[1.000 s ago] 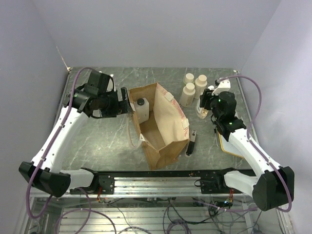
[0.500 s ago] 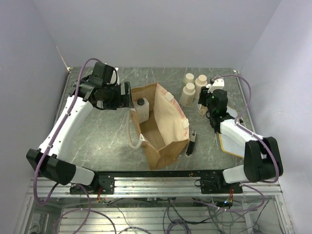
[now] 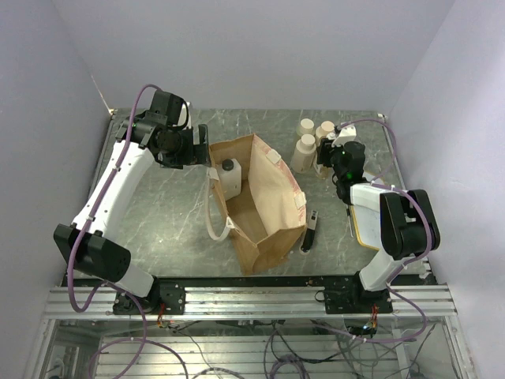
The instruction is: Take the personal care products out of the canvas bag
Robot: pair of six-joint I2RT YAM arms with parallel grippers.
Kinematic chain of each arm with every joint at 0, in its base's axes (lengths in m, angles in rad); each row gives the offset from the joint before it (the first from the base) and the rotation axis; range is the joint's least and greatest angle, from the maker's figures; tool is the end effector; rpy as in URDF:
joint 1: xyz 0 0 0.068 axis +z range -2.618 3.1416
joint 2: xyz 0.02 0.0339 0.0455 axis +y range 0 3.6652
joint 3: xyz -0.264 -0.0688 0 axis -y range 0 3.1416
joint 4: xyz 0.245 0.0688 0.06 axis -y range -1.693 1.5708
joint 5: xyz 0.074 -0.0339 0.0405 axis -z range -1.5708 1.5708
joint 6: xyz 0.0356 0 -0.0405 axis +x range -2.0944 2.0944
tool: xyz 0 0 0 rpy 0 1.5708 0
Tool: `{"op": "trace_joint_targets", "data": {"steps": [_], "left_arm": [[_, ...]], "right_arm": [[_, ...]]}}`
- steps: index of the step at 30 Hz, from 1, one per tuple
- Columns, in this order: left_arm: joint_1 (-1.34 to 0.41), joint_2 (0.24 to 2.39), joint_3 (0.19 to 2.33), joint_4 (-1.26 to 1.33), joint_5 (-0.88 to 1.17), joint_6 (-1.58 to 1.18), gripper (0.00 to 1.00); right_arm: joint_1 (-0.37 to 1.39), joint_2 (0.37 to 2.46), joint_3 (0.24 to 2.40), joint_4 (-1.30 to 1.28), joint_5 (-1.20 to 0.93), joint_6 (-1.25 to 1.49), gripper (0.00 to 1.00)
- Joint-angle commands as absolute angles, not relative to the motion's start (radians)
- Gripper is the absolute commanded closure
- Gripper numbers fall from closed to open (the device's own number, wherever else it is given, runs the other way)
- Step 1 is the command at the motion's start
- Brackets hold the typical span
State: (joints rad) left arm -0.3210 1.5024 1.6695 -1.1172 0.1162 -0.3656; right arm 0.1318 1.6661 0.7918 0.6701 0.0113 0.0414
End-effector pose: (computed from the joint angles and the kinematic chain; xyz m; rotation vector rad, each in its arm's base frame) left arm 0.2807 -0.0977 0.3878 -0.0094 2.5642 -0.4172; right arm 0.3526 0.0463 0.2046 -0.0721 1.7750 0.1151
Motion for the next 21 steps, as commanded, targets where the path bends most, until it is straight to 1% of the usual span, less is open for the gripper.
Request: {"op": "trace_joint_targets", "data": {"steps": [1,4,8,9,10,13,16,17,18,21], "left_arm": [[-0.307,1.52,1.729,-1.142,0.09,-0.336,0.02],[-0.304,1.528,1.734,-1.143,0.084,-0.336,0.02],[-0.3,1.532,1.728,-1.134,0.092,-0.343,0.02],[-0.3,1.532,1.726,-1.132,0.093,-0.344,0.02],[-0.299,1.532,1.726,-1.132,0.091,-0.345,0.02],[-0.299,1.531,1.733,-1.136,0.091,-0.348,0.02],[-0.298,1.522,1.734,-1.138,0.092,-0.355,0.02],[-0.298,1.514,1.729,-1.138,0.093,-0.357,0.02],[-0.297,1.507,1.723,-1.137,0.097,-0.361,0.02],[-0.298,1.476,1.704,-1.135,0.111,-0.381,0.02]], "right_arm": [[0.124,1.687,0.852,0.902,0.02,0.023,1.0],[0.124,1.712,0.855,0.934,0.041,0.038,1.0],[0.121,1.746,0.862,0.953,0.039,0.048,0.92],[0.121,1.751,0.863,0.957,0.04,0.049,0.88],[0.121,1.754,0.863,0.96,0.043,0.049,0.84],[0.121,1.753,0.868,0.94,0.059,0.053,0.64],[0.119,1.741,0.882,0.898,0.046,0.042,0.36],[0.119,1.734,0.885,0.886,0.044,0.041,0.28],[0.119,1.726,0.886,0.873,0.044,0.041,0.23],[0.121,1.679,0.888,0.832,0.037,0.034,0.2]]}}
